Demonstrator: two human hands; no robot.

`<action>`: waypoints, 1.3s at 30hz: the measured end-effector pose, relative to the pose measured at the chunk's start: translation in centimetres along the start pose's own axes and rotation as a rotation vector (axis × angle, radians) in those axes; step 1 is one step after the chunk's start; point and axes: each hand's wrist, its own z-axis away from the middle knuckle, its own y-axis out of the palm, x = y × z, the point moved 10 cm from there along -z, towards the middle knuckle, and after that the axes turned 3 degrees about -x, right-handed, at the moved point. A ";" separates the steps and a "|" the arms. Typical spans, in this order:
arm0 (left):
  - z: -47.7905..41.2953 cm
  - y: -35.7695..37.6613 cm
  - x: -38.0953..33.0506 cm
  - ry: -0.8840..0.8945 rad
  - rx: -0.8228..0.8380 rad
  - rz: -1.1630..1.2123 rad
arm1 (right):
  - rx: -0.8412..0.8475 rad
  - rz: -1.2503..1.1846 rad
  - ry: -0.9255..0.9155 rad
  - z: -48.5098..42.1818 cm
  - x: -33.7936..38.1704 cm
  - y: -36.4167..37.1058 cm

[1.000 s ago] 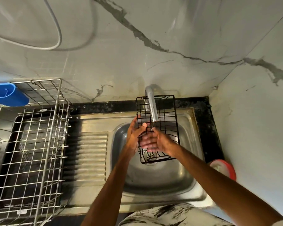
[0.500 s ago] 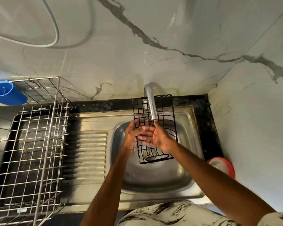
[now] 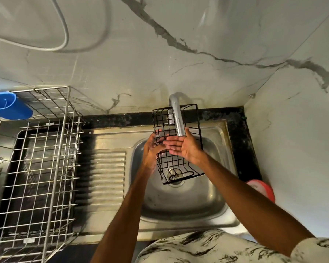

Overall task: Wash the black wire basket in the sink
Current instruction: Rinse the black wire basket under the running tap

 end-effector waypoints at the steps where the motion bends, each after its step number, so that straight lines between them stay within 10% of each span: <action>1: -0.1 -0.2 0.0 -0.008 -0.007 0.010 | 0.072 -0.056 0.044 0.2 -1.2 1.0; 6: -0.8 -1.1 0.7 0.005 0.013 -0.033 | 0.209 0.044 0.255 1.0 -6.9 1.8; 13: -0.5 -1.2 -0.2 0.063 -0.045 -0.047 | -0.255 0.617 -0.072 0.9 -0.8 -1.8; 22: 0.5 -1.4 1.4 0.078 -0.043 -0.120 | -0.165 0.003 -0.158 0.2 2.6 -0.6; 27: 0.2 -1.6 2.1 0.060 -0.045 -0.188 | -0.109 0.808 -0.028 0.2 0.3 -1.5; 39: 0.6 -0.7 2.0 0.007 -0.066 -0.126 | 0.128 1.302 0.302 0.5 -5.4 -1.4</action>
